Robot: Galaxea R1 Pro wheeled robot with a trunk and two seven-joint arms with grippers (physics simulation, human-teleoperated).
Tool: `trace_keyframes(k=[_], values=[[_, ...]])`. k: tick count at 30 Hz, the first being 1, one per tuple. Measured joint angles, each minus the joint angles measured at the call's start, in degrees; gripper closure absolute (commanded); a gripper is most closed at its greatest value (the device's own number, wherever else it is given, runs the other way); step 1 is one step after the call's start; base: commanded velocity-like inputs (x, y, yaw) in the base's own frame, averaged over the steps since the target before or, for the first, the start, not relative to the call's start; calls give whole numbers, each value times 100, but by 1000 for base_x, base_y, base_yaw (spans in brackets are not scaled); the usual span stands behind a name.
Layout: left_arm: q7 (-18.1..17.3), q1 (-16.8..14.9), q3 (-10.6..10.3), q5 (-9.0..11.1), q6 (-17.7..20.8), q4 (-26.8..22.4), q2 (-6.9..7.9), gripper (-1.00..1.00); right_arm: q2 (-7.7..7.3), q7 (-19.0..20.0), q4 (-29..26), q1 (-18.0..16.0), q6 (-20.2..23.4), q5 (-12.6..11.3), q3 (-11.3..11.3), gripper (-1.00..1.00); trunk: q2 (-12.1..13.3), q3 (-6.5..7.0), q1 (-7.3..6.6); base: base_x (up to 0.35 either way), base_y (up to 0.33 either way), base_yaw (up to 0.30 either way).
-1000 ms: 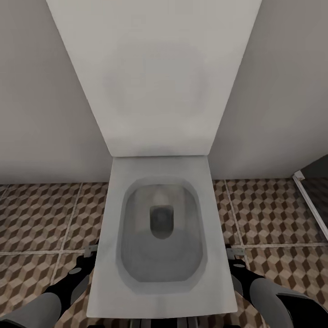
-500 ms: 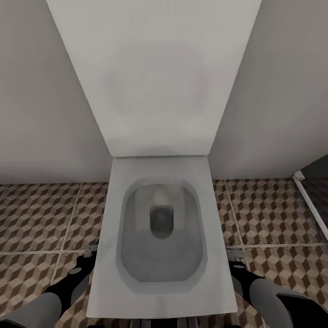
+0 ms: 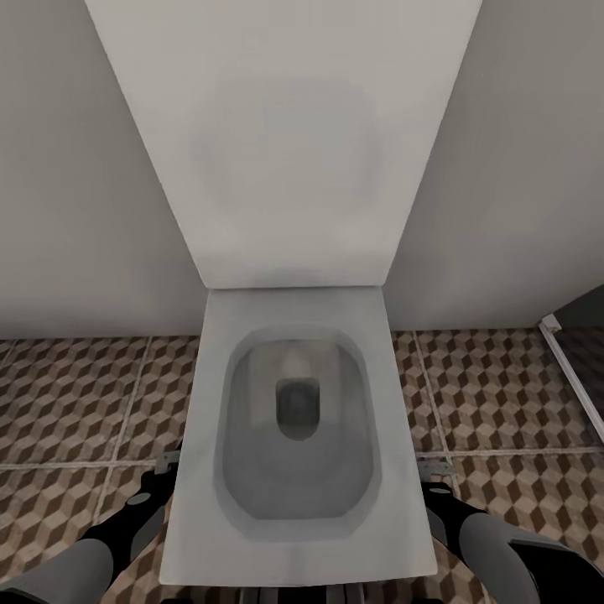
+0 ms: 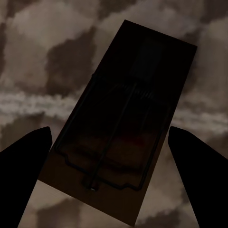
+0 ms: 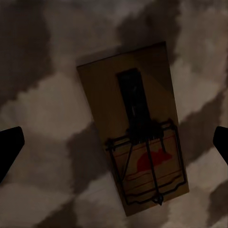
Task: Take the four mousetraps from the cabinet in the bathroom and place them on the bathroom floor. Make sure all four end up on the same floor surface, and ensure that at least two of them are either under or directly next to the same bathroom sink.
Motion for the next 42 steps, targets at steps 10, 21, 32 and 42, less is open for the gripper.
trace_keyframes(k=[10, 21, 32, 42], values=[[0, 0, 0, 0, 6, 1, 0, 100, 0, 0, -3, 0, -4, 1, 0, -100, 0, 0, 0, 0, 0, 0], [0, 0, 0, 0, 7, 1, 0, 100, -2, 0, -5, 0, -18, 5, 1, -100, 0, 0, 0, 0, 0, 0], [-1, 0, -4, 0, 8, 3, 5, 100, -8, 0, -5, 0, -24, 1, 1, -100, 0, 0, 0, 0, 0, 0], [4, -2, -3, -23, 15, 164, -3, 100, -14, 0, -5, 0, -29, 1, 1, -100, 0, 0, -1, 0, 0, 0]])
